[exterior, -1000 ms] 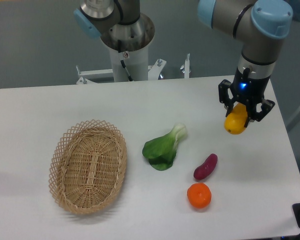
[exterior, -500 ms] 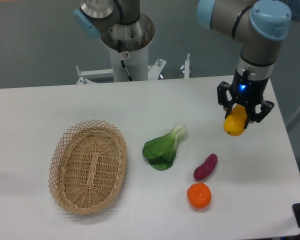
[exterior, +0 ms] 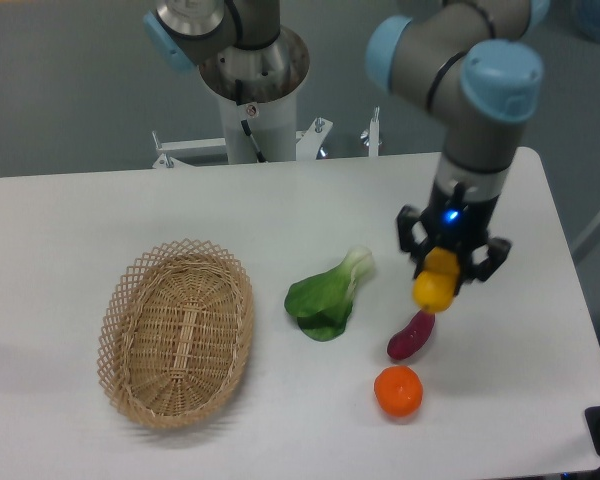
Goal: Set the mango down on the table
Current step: 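Carry the mango toward the table beside the wicker basket, then lower the mango onto the table and open the gripper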
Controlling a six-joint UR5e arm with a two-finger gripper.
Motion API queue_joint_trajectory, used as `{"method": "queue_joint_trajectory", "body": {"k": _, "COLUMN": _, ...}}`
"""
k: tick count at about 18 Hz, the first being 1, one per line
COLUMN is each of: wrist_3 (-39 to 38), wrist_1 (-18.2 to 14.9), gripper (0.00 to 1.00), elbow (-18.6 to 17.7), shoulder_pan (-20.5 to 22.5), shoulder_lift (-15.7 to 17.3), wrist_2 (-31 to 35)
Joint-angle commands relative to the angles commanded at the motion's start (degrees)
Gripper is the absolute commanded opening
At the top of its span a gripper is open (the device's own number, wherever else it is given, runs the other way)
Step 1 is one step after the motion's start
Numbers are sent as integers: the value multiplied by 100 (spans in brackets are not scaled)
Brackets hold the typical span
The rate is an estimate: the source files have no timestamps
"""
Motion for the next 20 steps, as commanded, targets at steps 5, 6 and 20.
{"method": "queue_joint_trajectory", "body": {"k": 5, "wrist_3": -757, "wrist_1": 765, "gripper": 45, "elbow": 9, "shoulder_pan": -668, "shoulder_lift": -581, "wrist_2": 0}}
{"method": "queue_joint_trajectory", "body": {"k": 6, "wrist_3": -845, "wrist_1": 765, "gripper": 45, "elbow": 0, "shoulder_pan": -739, "shoulder_lift": -633, "wrist_2": 0}}
{"method": "queue_joint_trajectory", "body": {"k": 20, "wrist_3": -1101, "wrist_1": 792, "gripper": 49, "elbow": 44, "shoulder_pan": -1109, "shoulder_lift": -1266, "wrist_2": 0}}
